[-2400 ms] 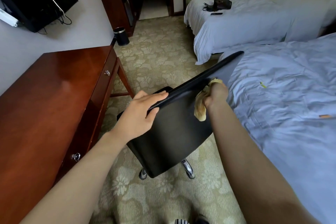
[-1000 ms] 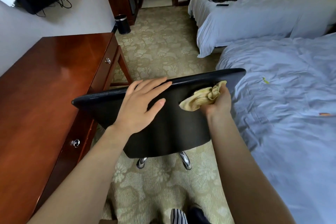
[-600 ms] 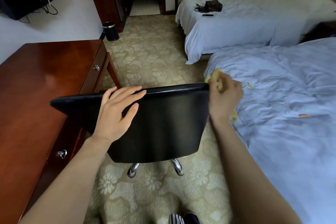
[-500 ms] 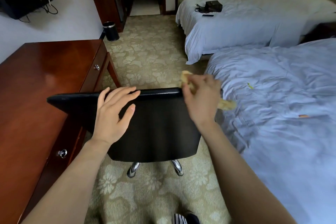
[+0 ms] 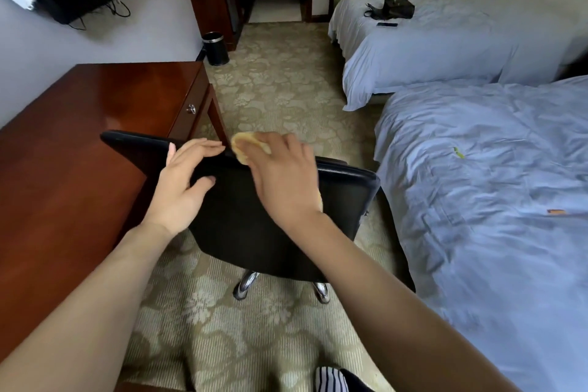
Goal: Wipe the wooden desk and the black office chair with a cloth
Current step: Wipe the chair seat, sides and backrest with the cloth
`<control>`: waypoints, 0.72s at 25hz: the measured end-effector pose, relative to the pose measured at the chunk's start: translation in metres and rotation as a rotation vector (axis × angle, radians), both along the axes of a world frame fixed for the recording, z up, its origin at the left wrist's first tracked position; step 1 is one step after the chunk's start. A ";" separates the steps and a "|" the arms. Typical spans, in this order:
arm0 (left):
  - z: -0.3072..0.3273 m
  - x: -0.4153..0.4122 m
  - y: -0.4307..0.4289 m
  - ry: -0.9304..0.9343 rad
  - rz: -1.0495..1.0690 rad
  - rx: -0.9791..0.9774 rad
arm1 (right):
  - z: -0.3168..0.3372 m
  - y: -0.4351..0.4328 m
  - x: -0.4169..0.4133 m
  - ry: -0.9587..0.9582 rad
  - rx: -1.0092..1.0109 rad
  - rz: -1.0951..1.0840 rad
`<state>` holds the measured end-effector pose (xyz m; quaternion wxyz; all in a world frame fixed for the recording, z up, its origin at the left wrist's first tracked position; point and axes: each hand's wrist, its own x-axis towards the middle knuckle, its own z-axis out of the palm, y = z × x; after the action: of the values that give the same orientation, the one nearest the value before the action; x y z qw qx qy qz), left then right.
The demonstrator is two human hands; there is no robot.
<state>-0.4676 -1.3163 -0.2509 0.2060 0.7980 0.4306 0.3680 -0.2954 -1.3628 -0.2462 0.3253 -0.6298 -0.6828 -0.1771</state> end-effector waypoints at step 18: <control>-0.014 0.034 0.000 -0.112 0.233 0.058 | -0.087 -0.055 0.116 1.755 -0.216 -0.398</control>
<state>-0.4336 -1.3167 -0.2650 0.1624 0.7264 0.4974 0.4457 -0.1792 -1.4176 -0.3331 0.6313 -0.6719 -0.0809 0.3787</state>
